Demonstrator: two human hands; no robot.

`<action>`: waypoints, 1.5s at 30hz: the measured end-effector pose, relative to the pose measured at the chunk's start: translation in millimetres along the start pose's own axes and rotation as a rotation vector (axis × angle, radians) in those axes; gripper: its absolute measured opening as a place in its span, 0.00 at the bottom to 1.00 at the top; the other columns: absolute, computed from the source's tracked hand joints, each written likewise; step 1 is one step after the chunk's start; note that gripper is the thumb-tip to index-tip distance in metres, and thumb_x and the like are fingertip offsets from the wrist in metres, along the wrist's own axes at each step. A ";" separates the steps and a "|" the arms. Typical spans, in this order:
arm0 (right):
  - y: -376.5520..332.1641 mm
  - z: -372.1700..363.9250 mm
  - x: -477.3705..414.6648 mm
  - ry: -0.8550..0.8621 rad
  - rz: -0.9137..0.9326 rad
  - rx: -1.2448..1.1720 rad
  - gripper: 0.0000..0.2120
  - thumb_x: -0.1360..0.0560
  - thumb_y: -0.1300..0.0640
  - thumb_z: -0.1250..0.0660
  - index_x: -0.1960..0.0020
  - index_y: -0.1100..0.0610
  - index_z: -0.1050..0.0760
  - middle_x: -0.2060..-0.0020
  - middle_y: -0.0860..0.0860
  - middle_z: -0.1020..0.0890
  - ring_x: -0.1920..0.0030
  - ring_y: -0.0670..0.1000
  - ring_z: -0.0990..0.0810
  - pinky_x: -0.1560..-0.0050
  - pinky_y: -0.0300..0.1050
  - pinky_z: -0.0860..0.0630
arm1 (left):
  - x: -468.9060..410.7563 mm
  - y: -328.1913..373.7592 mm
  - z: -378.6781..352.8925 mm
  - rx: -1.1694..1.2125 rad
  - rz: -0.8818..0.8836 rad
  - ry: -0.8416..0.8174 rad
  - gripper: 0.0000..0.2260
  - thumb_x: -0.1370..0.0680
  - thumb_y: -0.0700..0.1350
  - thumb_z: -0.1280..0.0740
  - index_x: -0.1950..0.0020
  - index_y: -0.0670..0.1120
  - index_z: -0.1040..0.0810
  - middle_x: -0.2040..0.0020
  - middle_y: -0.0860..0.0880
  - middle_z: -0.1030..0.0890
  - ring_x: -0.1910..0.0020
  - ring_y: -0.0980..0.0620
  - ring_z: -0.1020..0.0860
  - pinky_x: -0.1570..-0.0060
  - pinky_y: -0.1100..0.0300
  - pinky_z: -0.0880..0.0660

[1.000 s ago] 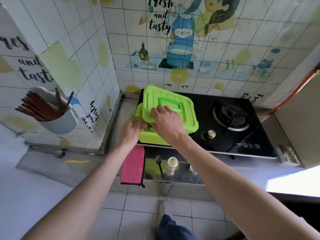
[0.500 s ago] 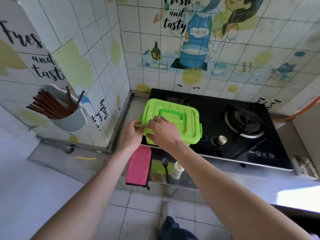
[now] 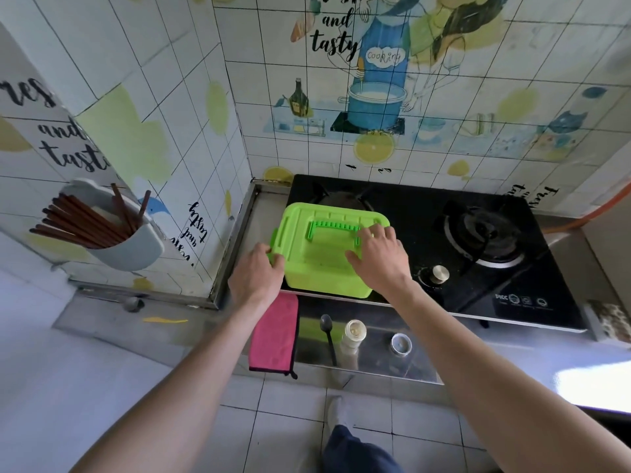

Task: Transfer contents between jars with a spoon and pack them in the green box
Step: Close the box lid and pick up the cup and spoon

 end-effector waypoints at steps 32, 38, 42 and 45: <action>79.5 -46.7 -16.9 -0.236 -0.670 -0.758 0.35 0.30 0.33 0.26 0.40 0.62 0.24 0.56 0.52 0.19 0.61 0.51 0.21 0.61 0.46 0.22 | -30.3 -0.8 -19.0 0.605 0.222 -0.106 0.09 0.19 0.51 0.29 0.42 0.49 0.18 0.55 0.56 0.19 0.53 0.51 0.18 0.51 0.54 0.21; 77.9 -39.8 -13.8 -0.104 -0.653 -0.708 0.37 0.33 0.33 0.23 0.40 0.59 0.30 0.51 0.52 0.19 0.56 0.52 0.19 0.61 0.48 0.22 | -27.9 10.3 -9.7 0.444 0.138 -0.027 0.10 0.18 0.48 0.29 0.41 0.45 0.16 0.51 0.52 0.16 0.56 0.51 0.18 0.65 0.62 0.30; 65.7 -27.3 -11.3 0.011 -0.574 -0.587 0.32 0.29 0.38 0.24 0.38 0.55 0.33 0.48 0.51 0.23 0.53 0.54 0.22 0.60 0.47 0.28 | -23.9 17.2 -2.8 0.282 0.076 0.054 0.09 0.17 0.49 0.31 0.43 0.46 0.16 0.52 0.52 0.21 0.58 0.52 0.23 0.66 0.59 0.33; 59.2 -27.5 -10.0 0.065 -0.547 -0.527 0.29 0.27 0.38 0.26 0.38 0.55 0.33 0.46 0.54 0.24 0.49 0.57 0.22 0.58 0.50 0.26 | -19.1 21.5 -1.5 0.172 0.047 0.095 0.10 0.17 0.49 0.32 0.42 0.46 0.17 0.50 0.51 0.26 0.58 0.51 0.25 0.67 0.58 0.35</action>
Point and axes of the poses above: each hand's wrist, its own x-axis away from the middle knuckle, its own z-axis out of the back of the hand, y = z × x, the point moved 5 cm from there along -x, towards the middle knuckle
